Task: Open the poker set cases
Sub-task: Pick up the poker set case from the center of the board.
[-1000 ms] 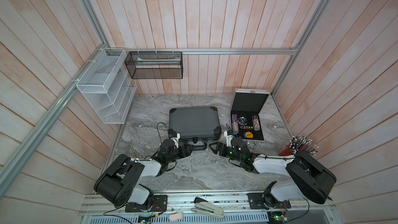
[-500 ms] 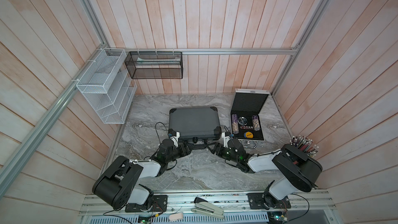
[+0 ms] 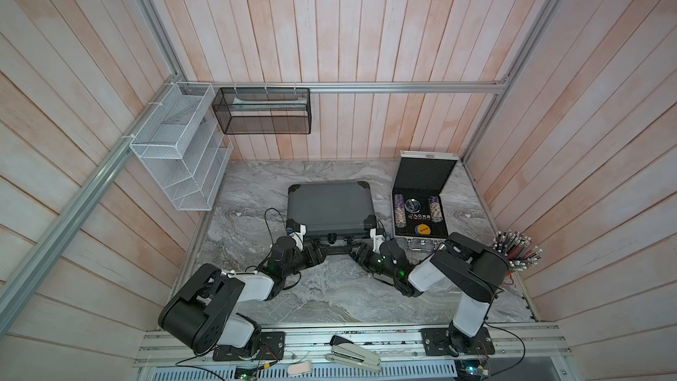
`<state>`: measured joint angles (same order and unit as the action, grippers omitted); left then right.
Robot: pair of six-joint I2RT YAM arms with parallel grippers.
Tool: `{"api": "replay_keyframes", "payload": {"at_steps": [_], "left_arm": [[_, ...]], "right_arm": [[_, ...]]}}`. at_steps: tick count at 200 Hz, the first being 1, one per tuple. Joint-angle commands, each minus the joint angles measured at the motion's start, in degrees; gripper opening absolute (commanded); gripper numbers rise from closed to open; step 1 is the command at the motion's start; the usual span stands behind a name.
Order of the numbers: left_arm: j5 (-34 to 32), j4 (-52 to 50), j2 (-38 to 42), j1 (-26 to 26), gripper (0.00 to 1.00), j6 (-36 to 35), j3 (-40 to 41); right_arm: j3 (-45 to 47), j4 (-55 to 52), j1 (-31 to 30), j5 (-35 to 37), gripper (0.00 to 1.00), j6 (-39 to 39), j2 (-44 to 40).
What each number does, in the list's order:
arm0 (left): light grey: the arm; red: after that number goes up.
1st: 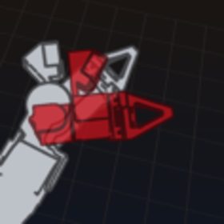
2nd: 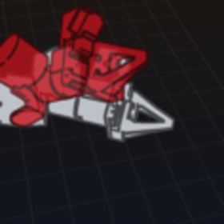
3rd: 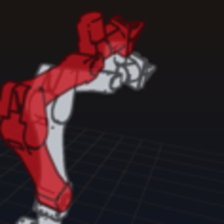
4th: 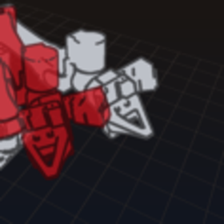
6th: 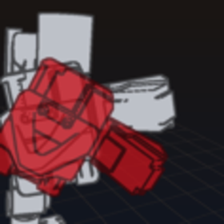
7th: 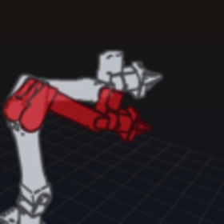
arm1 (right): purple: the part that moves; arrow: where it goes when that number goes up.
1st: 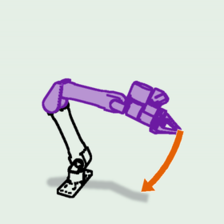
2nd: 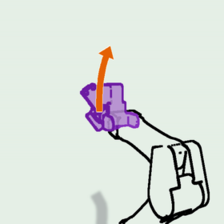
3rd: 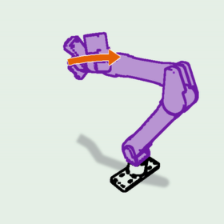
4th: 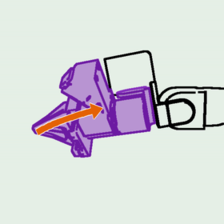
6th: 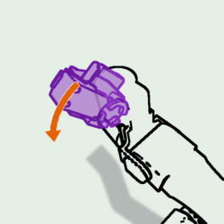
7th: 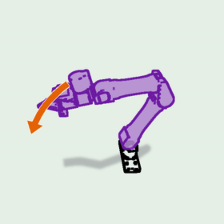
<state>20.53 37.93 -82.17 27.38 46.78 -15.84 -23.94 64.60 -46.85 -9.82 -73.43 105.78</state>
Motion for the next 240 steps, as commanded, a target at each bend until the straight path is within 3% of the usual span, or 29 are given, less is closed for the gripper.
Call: {"api": "replay_keyframes", "payload": {"at_steps": [1, 84, 147, 196, 240], "left_arm": [[0.8, 1.4, 0.3, 0.0, 0.73, 0.1, -0.6], [-0.8, 0.9, 4.1, 0.0, 0.77, 0.9, 2.4], [-7.0, -6.4, 14.2, 1.0, 0.87, 0.2, 4.3], [-15.2, -13.5, 23.4, 5.8, 0.87, 0.8, 6.9], [-24.4, -17.7, 31.3, 12.0, 0.87, 2.5, 10.2]], "right_arm": [[-2.5, 6.0, 0.4, 0.0, 0.57, -3.9, 2.7], [-5.1, 12.5, 0.4, 0.4, 0.36, -9.5, 7.0], [-4.8, 20.9, 0.5, 2.9, 0.17, -15.8, 10.4], [-6.3, 22.6, 0.5, 4.1, 0.05, -19.3, 10.3], [-9.3, 16.3, 0.5, 4.3, 0.0, -17.9, 4.7]]}}
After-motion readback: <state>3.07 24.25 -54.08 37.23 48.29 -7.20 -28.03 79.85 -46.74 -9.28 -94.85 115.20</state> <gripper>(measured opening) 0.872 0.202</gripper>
